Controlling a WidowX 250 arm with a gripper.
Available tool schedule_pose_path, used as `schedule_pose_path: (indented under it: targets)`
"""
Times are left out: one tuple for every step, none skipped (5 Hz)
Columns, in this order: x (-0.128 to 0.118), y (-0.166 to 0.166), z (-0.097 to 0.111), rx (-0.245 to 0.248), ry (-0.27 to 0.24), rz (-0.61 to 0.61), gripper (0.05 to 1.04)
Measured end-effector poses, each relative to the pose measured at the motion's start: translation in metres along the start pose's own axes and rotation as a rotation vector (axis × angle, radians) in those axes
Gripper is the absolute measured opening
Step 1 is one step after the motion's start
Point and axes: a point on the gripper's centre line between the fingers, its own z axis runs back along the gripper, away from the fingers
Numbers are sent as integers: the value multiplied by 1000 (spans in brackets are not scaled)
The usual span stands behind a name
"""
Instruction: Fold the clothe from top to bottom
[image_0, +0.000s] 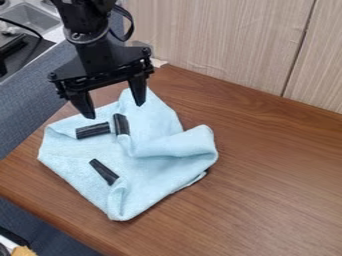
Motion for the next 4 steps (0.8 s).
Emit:
schedule_pose_path:
  targets:
    - [0, 1, 0, -1, 8, -12, 999]
    - [0, 1, 0, -1, 8, -13, 999]
    - [0, 1, 0, -2, 7, -13, 999]
    - [0, 2, 0, 0, 9, -12, 999]
